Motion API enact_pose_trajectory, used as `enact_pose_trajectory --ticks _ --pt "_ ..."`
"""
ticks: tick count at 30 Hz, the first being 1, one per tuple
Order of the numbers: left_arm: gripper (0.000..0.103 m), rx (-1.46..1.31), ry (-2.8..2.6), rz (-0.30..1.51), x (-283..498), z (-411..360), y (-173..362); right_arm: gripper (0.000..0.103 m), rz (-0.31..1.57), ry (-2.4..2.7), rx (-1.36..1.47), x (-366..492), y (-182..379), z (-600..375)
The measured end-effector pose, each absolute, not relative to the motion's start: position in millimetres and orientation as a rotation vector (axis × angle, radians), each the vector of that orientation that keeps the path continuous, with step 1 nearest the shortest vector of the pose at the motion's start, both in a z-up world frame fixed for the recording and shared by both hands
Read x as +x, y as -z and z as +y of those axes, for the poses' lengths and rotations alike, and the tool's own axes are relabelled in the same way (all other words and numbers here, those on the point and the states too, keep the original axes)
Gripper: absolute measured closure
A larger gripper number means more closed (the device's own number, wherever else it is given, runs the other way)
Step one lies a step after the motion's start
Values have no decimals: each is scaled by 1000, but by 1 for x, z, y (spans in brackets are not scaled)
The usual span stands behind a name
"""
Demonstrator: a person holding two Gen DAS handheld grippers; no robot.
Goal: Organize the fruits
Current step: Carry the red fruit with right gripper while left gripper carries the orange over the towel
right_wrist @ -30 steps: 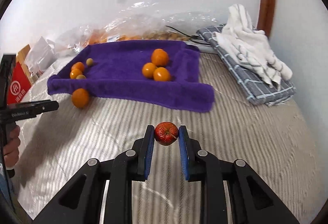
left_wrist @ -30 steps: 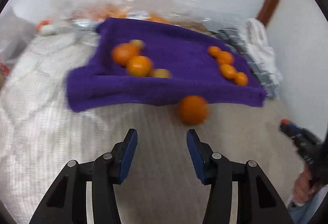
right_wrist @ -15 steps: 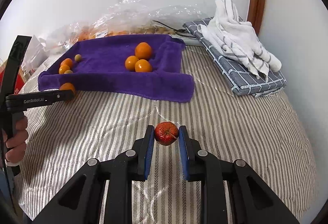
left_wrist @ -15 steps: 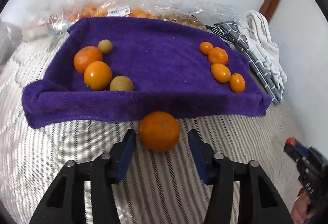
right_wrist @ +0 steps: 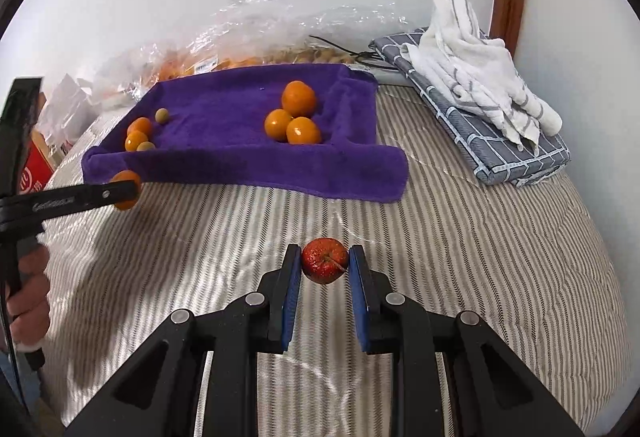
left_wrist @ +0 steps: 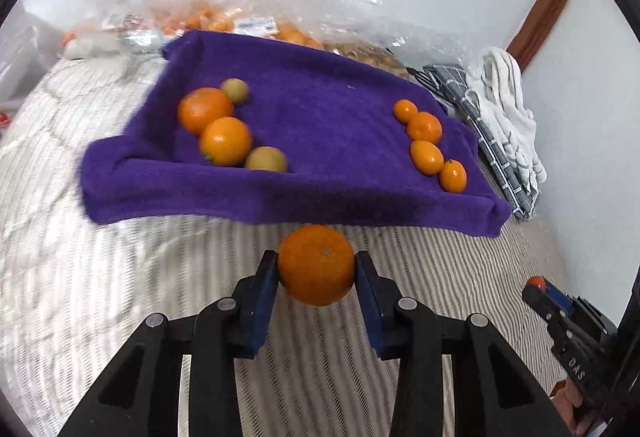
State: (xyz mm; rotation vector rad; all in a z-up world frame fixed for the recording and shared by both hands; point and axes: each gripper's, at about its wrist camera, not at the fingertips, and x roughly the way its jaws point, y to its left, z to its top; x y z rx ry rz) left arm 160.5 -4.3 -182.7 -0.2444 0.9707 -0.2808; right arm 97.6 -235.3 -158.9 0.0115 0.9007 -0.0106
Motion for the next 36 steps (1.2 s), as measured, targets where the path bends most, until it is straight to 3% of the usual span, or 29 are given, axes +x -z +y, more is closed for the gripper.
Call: enact_pose_trajectory --ticks 23,36 --pt "67 -191 213 821 100 46 74 79 758 57 45 86 53 -220" --pt "67 -177 233 779 111 38 43 79 731 42 64 94 33 -228"
